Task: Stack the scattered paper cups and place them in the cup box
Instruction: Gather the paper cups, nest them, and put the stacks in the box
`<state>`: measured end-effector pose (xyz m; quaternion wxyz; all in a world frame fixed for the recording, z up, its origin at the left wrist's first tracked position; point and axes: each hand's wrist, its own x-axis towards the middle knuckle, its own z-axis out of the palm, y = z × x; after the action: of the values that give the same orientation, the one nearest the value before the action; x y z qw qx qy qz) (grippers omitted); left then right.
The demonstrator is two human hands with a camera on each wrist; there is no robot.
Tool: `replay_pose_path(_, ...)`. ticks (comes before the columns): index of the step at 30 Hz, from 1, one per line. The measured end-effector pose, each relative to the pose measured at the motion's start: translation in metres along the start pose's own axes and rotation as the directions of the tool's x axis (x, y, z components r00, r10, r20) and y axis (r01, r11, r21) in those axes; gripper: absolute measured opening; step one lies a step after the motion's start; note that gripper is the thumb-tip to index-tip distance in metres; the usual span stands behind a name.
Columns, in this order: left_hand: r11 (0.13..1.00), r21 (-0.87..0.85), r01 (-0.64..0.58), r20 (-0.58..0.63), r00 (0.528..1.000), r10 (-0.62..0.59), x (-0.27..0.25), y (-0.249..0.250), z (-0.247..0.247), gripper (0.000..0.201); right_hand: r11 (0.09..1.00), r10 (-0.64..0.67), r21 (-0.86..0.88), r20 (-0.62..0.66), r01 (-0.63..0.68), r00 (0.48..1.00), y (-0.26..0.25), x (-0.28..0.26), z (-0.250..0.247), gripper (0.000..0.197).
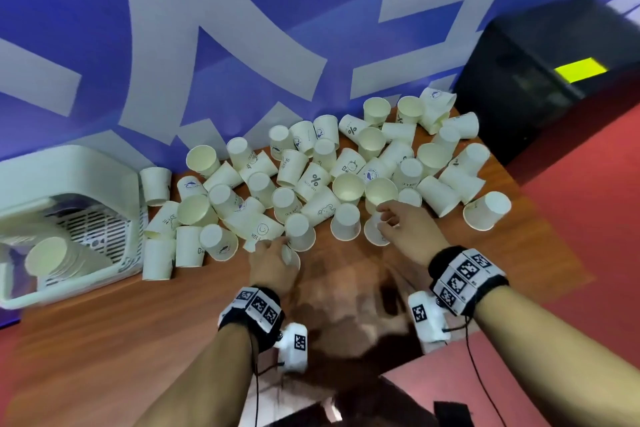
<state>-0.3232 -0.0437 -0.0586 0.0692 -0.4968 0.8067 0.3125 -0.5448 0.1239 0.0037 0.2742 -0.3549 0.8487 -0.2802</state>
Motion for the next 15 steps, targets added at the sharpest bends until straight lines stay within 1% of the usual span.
replay_pose_path(4, 1.000, 0.019, -0.019, 0.004, 1.000, 0.019, -0.001, -0.002, 0.001, 0.056, 1.000, -0.004, -0.006, 0.011, 0.004, 1.000, 0.002, 0.002, 0.005, 0.032)
replay_pose_path(8, 1.000, -0.009, -0.018, 0.008, 1.000, 0.018, -0.003, -0.005, -0.002, 0.055, 0.999, -0.033, -0.001, 0.024, 0.033, 0.999, -0.006, 0.005, 0.011, 0.031)
replay_pose_path(12, 0.992, -0.118, -0.032, 0.002, 0.999, 0.032, -0.007, -0.013, -0.009, 0.056, 0.997, -0.072, 0.001, 0.039, 0.072, 0.997, -0.017, 0.014, 0.024, 0.034)
replay_pose_path(15, 0.968, -0.251, 0.002, -0.008, 1.000, -0.004, -0.014, -0.020, -0.018, 0.056, 0.995, -0.092, -0.029, 0.114, 0.096, 0.989, -0.033, 0.025, 0.036, 0.041)
